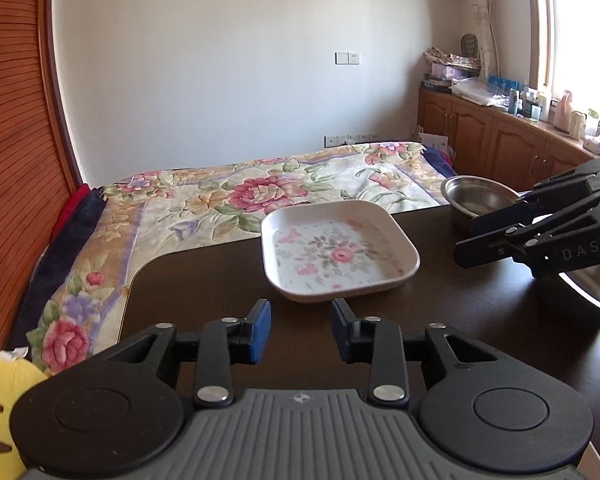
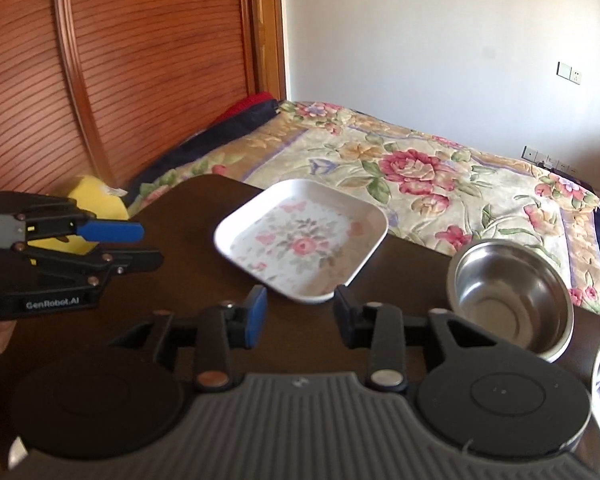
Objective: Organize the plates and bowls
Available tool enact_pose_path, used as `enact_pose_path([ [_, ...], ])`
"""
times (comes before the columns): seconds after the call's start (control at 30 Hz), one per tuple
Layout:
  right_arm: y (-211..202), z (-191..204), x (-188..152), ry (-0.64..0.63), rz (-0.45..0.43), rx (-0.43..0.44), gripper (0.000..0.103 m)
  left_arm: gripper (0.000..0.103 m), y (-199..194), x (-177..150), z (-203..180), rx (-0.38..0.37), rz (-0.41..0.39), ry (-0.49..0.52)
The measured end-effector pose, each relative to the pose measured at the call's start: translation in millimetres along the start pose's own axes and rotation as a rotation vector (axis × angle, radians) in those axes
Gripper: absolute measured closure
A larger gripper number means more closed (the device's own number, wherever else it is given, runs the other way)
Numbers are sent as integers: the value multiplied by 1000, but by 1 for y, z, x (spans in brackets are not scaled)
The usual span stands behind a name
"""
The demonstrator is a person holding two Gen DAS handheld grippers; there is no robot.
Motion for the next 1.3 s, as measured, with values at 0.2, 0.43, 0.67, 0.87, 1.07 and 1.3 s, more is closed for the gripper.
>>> enact_pose_path([
  [0.2, 32, -17, 12, 13, 78, -1, 65, 63, 29, 10, 9, -16, 19, -12],
  [0.43, 54, -31, 18, 20, 150, 2, 66, 64, 55, 16, 22, -19, 44, -35],
  [0.67, 72, -41, 21, 45, 196, 25, 69, 69, 75, 21, 31, -33, 59, -66],
  [0.87, 79, -44, 20, 69, 230, 28, 69, 70, 90, 20, 35, -52, 84, -102],
  [1.07, 81, -43, 21, 57, 241, 30, 73, 71, 96, 22, 33, -55, 83, -100],
  [1.3, 89, -40, 16, 38, 272, 43, 82, 78, 104, 20, 33, -55, 101, -103],
])
Point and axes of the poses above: each gripper's, at about its wrist camera, not at the fingertips, and y roughly the way its jaws point, z to its left, x to its top, the point moved 7 cm from there along y, roughly the way its jaws point, and after that the axes turned 2 degrees about z, right-handed, at the moved point
